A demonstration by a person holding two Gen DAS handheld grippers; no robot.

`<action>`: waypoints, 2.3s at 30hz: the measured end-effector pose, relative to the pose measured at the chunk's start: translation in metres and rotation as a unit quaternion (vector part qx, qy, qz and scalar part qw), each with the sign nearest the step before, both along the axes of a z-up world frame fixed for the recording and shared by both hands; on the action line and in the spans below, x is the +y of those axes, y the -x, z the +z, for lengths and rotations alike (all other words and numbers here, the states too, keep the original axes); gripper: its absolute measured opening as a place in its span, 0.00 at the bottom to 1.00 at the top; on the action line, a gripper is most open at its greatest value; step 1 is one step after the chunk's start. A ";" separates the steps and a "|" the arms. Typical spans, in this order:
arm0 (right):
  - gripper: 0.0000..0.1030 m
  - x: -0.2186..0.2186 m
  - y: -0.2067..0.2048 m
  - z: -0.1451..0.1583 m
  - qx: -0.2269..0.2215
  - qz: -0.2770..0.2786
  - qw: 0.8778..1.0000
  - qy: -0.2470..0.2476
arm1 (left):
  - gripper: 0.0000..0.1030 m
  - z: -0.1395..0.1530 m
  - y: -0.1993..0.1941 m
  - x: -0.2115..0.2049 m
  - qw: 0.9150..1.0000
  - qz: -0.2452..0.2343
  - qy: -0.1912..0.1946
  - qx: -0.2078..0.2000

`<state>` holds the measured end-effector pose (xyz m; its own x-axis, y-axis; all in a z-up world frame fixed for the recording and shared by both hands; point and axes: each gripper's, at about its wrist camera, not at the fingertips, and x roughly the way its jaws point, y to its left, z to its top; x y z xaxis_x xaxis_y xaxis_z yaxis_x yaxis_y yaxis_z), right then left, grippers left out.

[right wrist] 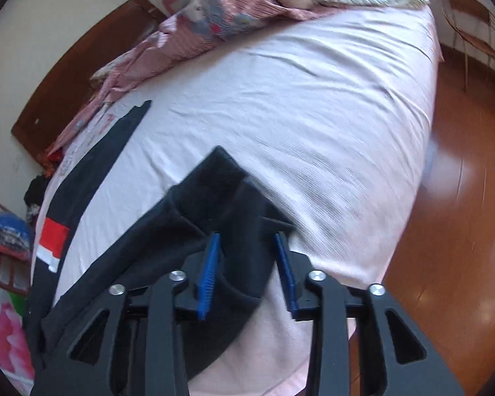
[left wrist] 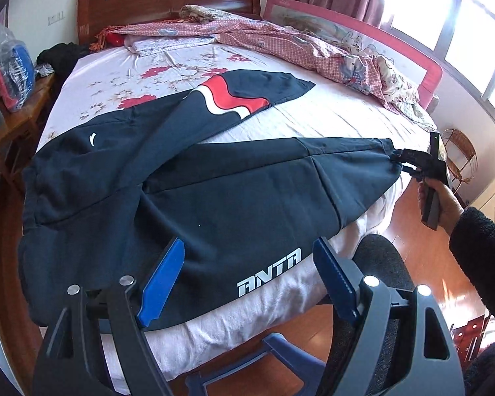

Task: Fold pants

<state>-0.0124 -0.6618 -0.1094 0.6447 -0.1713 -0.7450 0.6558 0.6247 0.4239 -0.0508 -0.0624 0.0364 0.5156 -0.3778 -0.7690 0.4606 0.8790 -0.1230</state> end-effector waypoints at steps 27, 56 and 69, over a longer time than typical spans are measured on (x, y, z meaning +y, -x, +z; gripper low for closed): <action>0.65 0.125 -0.054 0.093 -0.031 0.086 0.995 0.034 | 0.98 -0.007 -0.145 0.257 0.958 0.286 -0.014 -0.018; 0.65 0.345 -0.168 0.079 0.001 0.361 0.932 -0.034 | 0.88 -0.141 -0.348 0.320 0.908 0.254 0.282 0.176; 0.65 0.343 -0.161 0.087 -0.005 0.366 0.931 -0.023 | 0.33 -0.113 -0.323 0.310 0.921 0.265 0.265 0.104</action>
